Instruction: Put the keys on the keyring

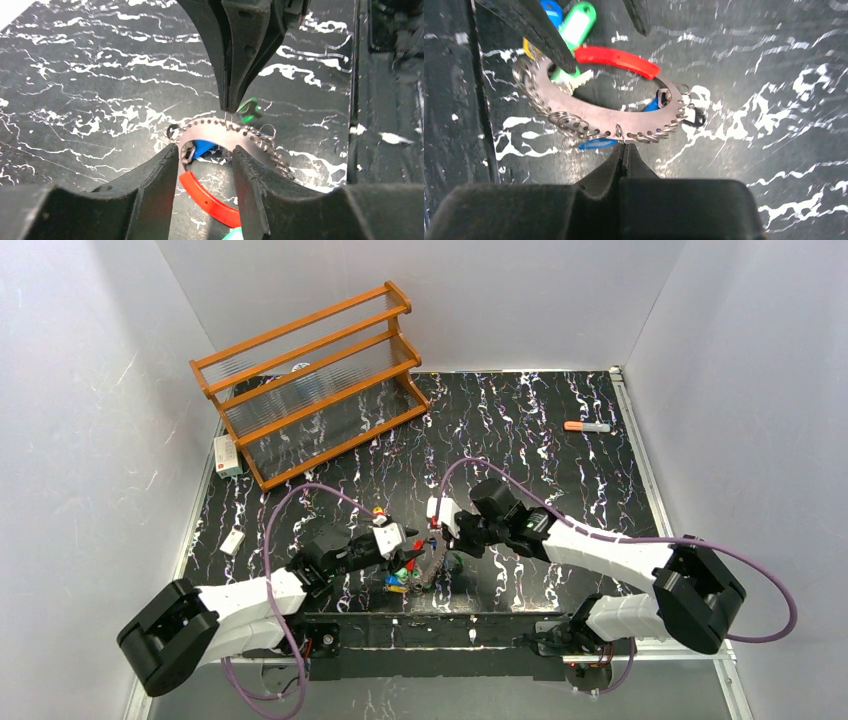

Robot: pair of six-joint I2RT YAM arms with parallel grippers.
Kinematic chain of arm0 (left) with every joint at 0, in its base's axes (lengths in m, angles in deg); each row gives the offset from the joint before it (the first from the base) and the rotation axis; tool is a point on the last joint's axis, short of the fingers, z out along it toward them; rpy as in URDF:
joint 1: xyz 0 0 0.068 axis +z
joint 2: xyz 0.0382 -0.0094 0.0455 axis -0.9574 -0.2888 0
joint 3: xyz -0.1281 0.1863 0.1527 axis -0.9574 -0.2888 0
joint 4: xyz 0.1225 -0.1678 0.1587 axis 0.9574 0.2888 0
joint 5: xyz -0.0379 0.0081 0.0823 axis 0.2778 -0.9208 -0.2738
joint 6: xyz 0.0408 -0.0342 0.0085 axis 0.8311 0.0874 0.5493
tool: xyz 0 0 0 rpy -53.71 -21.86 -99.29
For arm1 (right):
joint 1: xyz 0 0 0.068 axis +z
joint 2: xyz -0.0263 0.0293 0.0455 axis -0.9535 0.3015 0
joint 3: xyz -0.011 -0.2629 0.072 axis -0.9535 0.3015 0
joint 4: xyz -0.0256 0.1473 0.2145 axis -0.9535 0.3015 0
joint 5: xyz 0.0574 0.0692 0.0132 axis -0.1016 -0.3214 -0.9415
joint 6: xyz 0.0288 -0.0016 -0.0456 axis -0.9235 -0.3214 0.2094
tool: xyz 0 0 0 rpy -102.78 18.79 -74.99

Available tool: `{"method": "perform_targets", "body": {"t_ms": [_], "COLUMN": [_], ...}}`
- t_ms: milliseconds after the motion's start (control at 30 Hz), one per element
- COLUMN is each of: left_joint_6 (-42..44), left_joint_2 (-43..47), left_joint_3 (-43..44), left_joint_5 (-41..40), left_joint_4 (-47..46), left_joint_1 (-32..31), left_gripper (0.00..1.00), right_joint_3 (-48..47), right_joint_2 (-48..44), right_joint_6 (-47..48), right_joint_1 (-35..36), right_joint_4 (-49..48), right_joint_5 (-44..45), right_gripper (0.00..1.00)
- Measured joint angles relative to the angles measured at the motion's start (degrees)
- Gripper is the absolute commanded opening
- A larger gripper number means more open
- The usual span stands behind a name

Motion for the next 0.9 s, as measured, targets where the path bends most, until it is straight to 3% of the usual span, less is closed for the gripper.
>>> {"method": "perform_targets", "body": {"t_ms": [300,633,900], "left_joint_6": [2.1,1.9,1.6], "left_joint_2": [-10.4,-17.6,-19.7], "left_joint_3": [4.3,4.6,4.5], "left_joint_5": [2.6,4.4,3.0], "left_joint_4": [-0.7,-7.9,-12.7], "left_joint_1": [-0.8,-3.7,-4.0], "left_gripper": [0.35,0.31,0.25], "right_joint_3": [-2.3,1.5,1.7], "right_joint_2": [2.8,-3.3,-2.9], "right_joint_6": [-3.9,-6.5,-7.0], "right_joint_1": [0.0,0.0,0.0], "right_joint_4": [7.1,0.2,-1.5], "right_joint_5": [4.7,1.8,-1.0], "right_gripper": [0.01,0.01,0.01]}}
